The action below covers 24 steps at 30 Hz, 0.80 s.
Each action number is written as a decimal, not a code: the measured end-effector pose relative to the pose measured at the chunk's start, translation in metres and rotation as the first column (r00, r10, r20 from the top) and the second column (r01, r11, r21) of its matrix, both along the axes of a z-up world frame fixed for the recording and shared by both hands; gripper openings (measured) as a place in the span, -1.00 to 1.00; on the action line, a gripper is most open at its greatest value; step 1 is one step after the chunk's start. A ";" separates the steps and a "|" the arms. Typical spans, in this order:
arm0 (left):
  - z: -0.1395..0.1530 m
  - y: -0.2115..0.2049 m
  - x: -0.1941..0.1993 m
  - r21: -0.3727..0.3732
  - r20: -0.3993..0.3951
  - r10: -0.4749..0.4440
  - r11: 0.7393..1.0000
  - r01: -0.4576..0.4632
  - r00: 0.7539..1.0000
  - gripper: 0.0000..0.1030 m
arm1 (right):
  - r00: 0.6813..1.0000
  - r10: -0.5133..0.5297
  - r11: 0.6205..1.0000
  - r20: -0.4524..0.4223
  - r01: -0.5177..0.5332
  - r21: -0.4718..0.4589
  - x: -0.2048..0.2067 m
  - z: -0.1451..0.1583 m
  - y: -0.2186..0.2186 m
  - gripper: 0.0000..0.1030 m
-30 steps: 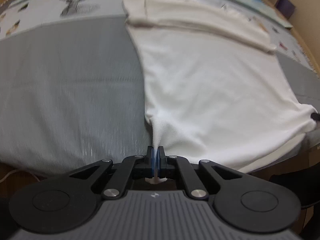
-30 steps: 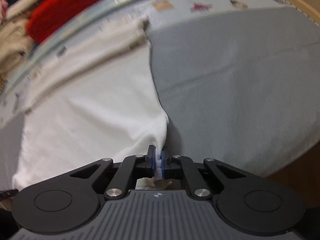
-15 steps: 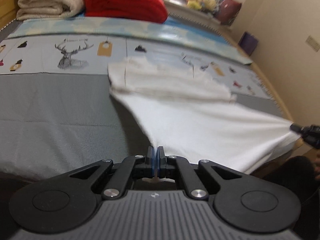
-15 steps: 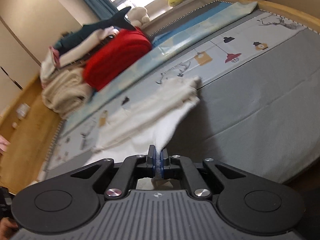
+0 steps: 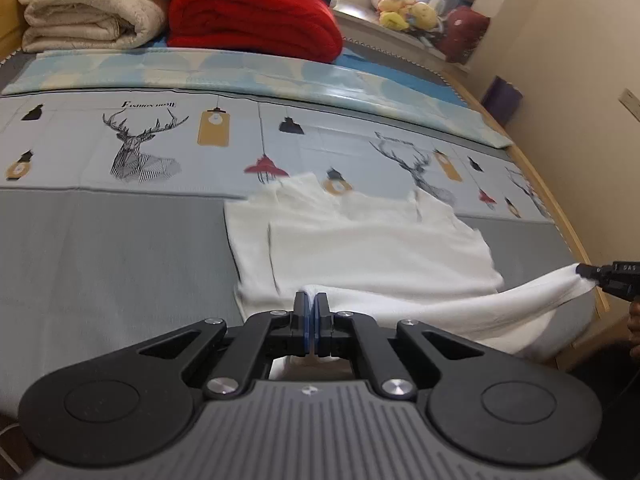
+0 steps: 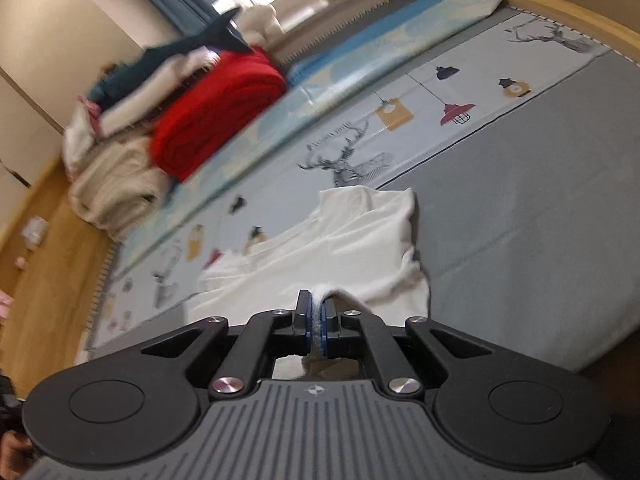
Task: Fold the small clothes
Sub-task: 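Lift the hem with both tools and fold it over toward the collar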
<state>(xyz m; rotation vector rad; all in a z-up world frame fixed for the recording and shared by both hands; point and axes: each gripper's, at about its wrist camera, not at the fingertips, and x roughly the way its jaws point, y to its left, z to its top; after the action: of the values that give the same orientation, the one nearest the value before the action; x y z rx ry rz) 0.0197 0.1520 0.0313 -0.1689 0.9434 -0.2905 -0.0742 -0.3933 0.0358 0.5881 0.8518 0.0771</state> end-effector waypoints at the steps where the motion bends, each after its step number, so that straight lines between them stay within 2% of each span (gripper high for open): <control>1: -0.005 -0.001 0.021 0.025 -0.010 0.004 1.000 -0.004 1.000 -0.96 | 1.000 0.006 1.000 -0.022 -0.007 -0.013 0.020 -0.005 0.000 -0.92; 3: -0.014 -0.007 0.058 0.066 -0.021 -0.008 0.998 0.009 1.000 -0.96 | 0.998 0.020 0.998 -0.063 -0.024 -0.057 0.064 -0.013 0.002 -0.92; 7: -0.049 -0.018 0.122 0.153 -0.077 0.001 0.988 0.011 0.997 -0.96 | 0.990 0.044 0.995 -0.133 -0.056 -0.087 0.142 -0.033 0.007 -0.92; 10: -0.081 -0.025 0.144 0.175 -0.119 0.030 0.984 -0.009 0.992 -0.96 | 0.981 0.045 0.983 -0.187 -0.077 -0.167 0.182 -0.060 0.017 -0.92; 12: -0.096 -0.028 0.152 0.189 -0.158 0.038 0.982 -0.008 0.987 -0.96 | 0.976 0.031 0.982 -0.218 -0.070 -0.174 0.197 -0.083 0.023 -0.92; 14: -0.100 -0.022 0.163 0.145 -0.176 0.080 0.988 -0.055 0.981 -0.93 | 0.965 0.032 0.982 -0.260 -0.079 -0.172 0.207 -0.102 0.028 -0.92; 16: -0.099 -0.012 0.177 0.080 -0.178 0.126 0.990 -0.113 0.976 -0.88 | 0.970 -0.008 0.985 -0.243 -0.033 -0.168 0.217 -0.106 0.027 -0.87; 19: -0.097 0.005 0.189 -0.024 -0.186 0.195 0.979 -0.203 0.963 -0.73 | 0.974 -0.101 0.982 -0.203 0.066 -0.175 0.232 -0.104 0.017 -0.81; 21: -0.097 0.008 0.190 -0.025 -0.198 0.193 0.979 -0.201 0.961 -0.73 | 0.970 -0.170 0.972 -0.175 0.135 -0.194 0.236 -0.101 0.008 -0.79; 24: -0.097 0.003 0.188 0.029 -0.185 0.138 0.990 -0.135 0.973 -0.68 | 0.974 -0.150 0.978 -0.173 0.120 -0.171 0.238 -0.101 0.001 -0.79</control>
<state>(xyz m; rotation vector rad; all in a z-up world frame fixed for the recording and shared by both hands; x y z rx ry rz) 0.2075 0.1550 -0.0658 -0.2485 1.1145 -0.1410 0.1639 -0.3919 -0.0652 0.5063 0.9852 -0.1716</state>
